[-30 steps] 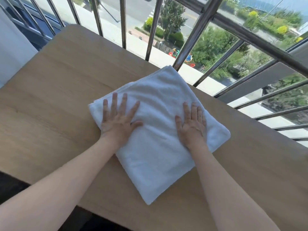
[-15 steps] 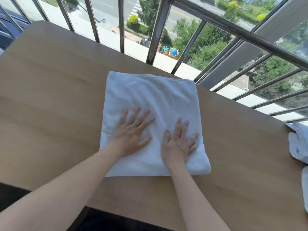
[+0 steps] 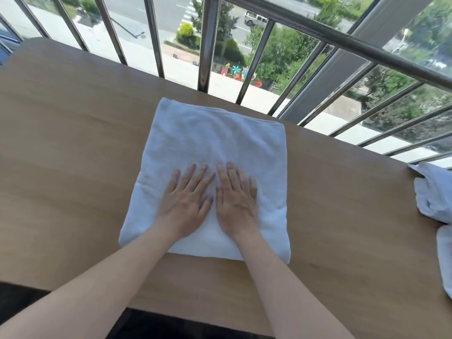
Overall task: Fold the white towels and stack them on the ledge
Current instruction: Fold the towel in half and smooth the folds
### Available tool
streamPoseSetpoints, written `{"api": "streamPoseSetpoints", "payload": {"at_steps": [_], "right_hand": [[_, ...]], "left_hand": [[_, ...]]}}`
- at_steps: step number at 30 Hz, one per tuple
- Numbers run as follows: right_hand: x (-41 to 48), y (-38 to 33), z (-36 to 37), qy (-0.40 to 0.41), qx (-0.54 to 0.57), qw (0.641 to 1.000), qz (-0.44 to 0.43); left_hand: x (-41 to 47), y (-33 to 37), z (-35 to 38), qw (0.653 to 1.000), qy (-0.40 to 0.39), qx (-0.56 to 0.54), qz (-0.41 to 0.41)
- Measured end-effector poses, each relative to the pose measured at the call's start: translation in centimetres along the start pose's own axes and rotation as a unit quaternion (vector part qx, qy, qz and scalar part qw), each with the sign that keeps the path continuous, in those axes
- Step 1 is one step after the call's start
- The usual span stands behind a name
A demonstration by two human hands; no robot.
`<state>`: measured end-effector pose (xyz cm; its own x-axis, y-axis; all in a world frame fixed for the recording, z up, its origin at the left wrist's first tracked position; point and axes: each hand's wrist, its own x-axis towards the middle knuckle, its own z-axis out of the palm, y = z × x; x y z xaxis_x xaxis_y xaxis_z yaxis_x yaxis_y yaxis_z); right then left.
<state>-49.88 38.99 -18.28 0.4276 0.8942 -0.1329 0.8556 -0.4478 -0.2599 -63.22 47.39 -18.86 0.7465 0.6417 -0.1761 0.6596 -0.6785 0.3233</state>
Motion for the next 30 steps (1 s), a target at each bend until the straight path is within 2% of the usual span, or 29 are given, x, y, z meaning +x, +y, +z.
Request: {"api": "streamPoseSetpoints", "payload": {"at_steps": [4,7,13,18,25,30], "right_hand": [[0.3,-0.4,0.5,-0.005,-0.003,1.0,0.012],[1.6,0.7,0.2,-0.01,-0.013,1.0,-0.013],[8.7,5.5,-1.9,-0.022,-0.047,0.997,-0.049],[13.5,8.7,-2.5,-0.023,-0.018,0.999,0.023],[16.4,10.2,-3.3,-0.03,-0.012,0.996,0.078],[15.6,10.6,-4.4,0.044,0.059,0.997,0.036]], "left_hand": [[0.5,1.7,0.6,0.998,0.029,-0.016,-0.062],[0.7,1.8,1.2,0.997,0.033,0.021,-0.062],[0.8,2.0,1.2,0.995,0.08,0.016,-0.06],[1.0,1.7,1.4,0.992,0.117,0.01,-0.048],[1.1,1.5,1.7,0.989,0.144,0.014,-0.042],[1.0,1.6,1.7,0.989,0.139,0.015,-0.045]]}}
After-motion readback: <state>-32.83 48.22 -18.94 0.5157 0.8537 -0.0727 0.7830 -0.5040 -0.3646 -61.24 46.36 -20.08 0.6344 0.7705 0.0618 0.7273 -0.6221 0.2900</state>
